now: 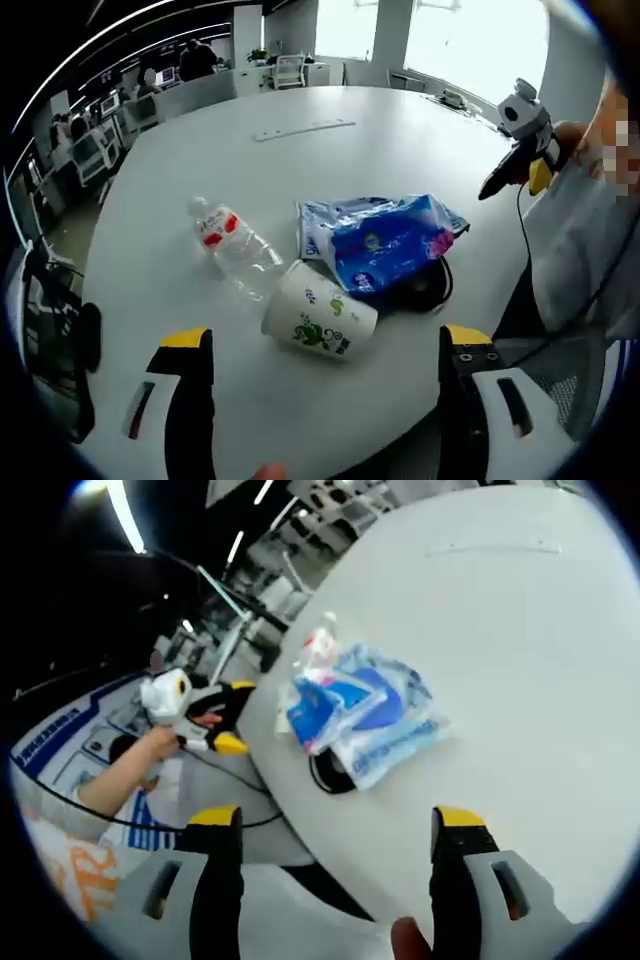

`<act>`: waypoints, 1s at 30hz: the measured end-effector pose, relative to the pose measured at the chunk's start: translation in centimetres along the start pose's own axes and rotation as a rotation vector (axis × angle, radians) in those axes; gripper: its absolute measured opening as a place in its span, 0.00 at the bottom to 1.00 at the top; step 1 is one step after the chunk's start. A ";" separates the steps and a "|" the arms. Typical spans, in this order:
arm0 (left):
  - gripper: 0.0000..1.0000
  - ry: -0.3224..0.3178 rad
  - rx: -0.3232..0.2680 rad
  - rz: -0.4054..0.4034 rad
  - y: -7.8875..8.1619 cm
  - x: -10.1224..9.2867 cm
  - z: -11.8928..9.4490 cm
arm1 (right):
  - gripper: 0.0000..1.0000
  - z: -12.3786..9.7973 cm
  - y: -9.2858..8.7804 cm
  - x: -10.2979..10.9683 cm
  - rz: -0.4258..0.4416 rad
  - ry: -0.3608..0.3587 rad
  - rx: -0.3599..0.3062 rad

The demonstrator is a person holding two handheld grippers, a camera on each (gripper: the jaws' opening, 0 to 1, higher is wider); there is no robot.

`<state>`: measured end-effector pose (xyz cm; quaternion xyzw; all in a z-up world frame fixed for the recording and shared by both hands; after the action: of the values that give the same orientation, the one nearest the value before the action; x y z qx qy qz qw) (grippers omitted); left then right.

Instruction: Arrange the tabletop items into an orderly group along one side of the table until the central work area is clear of visible clutter.

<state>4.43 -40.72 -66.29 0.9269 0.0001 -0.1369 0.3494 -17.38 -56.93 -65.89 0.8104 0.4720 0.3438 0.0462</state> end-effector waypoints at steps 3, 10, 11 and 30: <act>0.95 -0.004 0.003 0.004 0.1 0.0 0.2 | 0.75 -0.1 -0.1 -0.1 0.005 0.000 0.001; 0.95 -0.006 0.006 0.002 0.0 0.1 0.3 | 0.75 -0.2 0.0 -0.3 0.022 -0.001 -0.004; 0.95 -0.007 0.006 0.002 -0.1 0.1 0.3 | 0.75 -0.2 0.0 -0.3 0.022 -0.001 -0.005; 0.92 -0.010 0.014 -0.005 -0.4 0.1 1.0 | 0.74 -0.2 -0.4 -0.2 0.027 0.008 0.012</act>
<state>4.26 -41.07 -67.28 0.9288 -0.0001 -0.1423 0.3423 -17.89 -56.90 -65.98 0.8156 0.4633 0.3449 0.0347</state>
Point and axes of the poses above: the point that each gripper's makers call its tool centre point, and the gripper's own axes: z roughly forward along the fingers, x roughly to its left, y roughly out of its top, the point moved 3 cm from there along -z, roughly backward along the fingers, and after that the axes turned 14 degrees about -y, right-handed, at the moved point
